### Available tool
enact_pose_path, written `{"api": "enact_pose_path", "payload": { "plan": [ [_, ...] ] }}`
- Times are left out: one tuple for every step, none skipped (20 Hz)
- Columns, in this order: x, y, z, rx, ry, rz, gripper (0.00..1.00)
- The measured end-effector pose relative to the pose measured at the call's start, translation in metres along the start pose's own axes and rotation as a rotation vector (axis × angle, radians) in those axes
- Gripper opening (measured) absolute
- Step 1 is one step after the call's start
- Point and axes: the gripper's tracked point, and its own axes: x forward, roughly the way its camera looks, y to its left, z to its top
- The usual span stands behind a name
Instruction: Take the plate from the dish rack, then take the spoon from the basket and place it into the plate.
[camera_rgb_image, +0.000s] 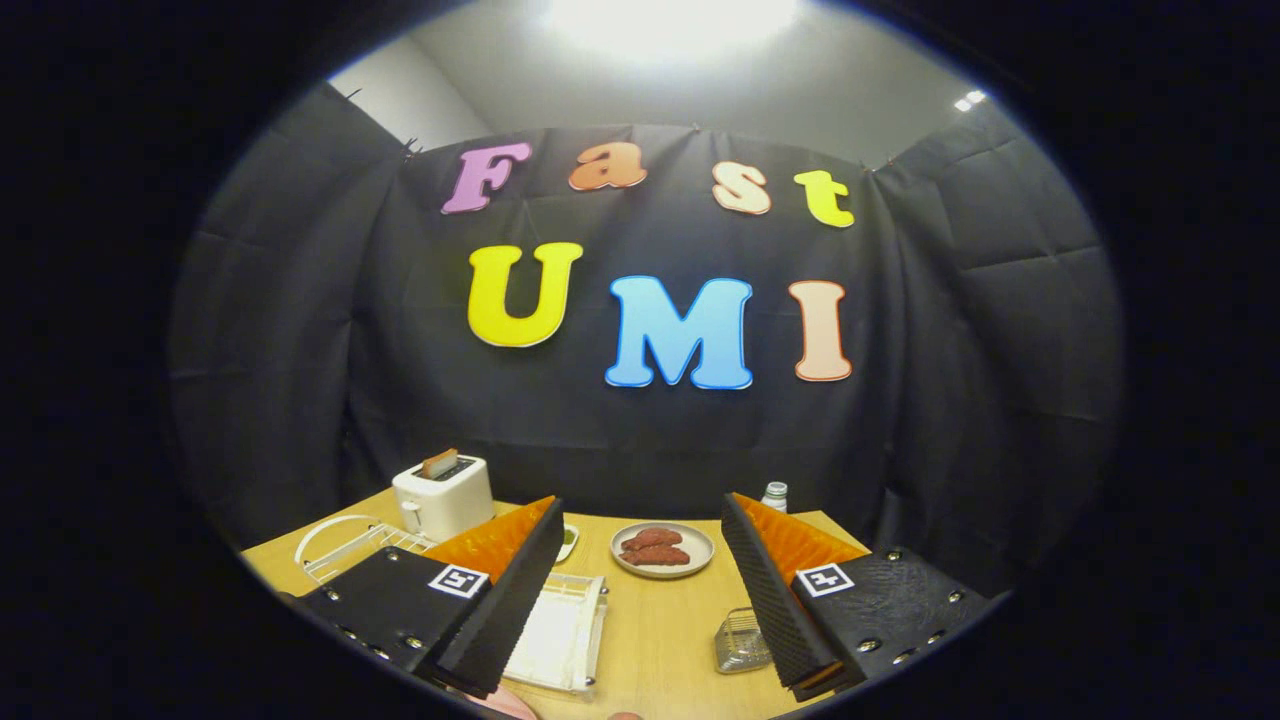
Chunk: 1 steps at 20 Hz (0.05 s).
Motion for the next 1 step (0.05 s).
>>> {"api": "enact_pose_path", "payload": {
  "plan": [
    [0.0078, -0.0218, 0.0, -0.002, -0.021, -0.022, 0.96]
  ]
}}
